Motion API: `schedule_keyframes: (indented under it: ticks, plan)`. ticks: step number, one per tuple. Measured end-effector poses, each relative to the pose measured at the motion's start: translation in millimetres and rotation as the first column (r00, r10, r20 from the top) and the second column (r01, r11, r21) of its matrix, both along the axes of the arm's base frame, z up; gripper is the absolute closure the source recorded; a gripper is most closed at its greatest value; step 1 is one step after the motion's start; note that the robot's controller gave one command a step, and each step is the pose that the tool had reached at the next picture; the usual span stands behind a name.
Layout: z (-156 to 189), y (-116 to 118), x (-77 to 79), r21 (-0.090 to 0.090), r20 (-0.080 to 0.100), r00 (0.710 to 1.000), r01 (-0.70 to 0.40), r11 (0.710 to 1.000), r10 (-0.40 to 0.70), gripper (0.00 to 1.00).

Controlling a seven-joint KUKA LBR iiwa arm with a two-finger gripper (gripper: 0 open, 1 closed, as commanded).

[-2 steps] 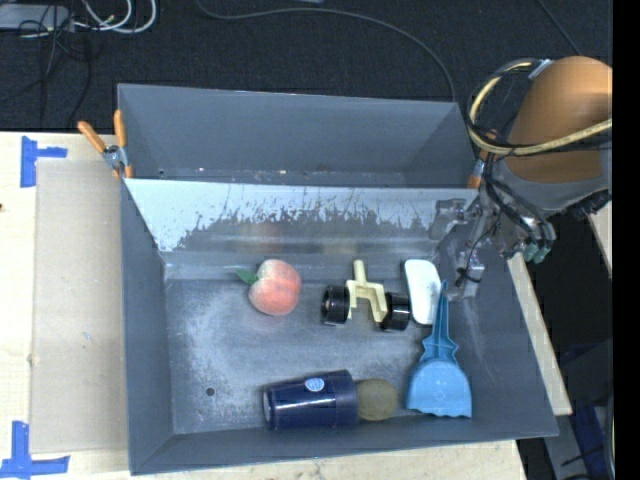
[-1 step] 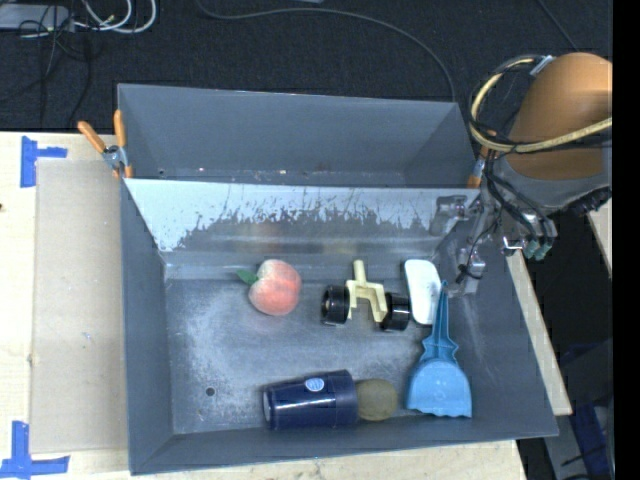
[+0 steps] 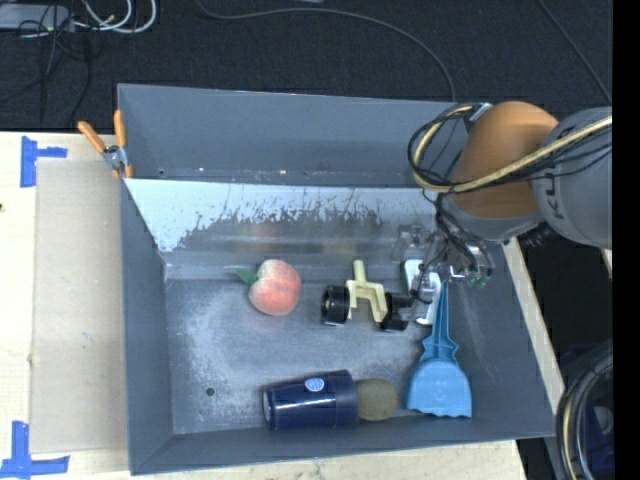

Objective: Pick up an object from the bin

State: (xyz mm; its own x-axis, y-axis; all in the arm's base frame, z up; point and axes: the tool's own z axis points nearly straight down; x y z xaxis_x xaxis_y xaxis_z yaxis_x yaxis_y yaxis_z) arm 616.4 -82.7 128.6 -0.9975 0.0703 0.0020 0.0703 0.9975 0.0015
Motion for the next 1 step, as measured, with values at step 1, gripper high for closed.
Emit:
schedule_keyframes:
  ticks: [1]
  plan:
    - [-18.9, 8.1, 1.7, -0.002, -0.001, 1.0, -0.019, 1.0, 0.019, 0.0]
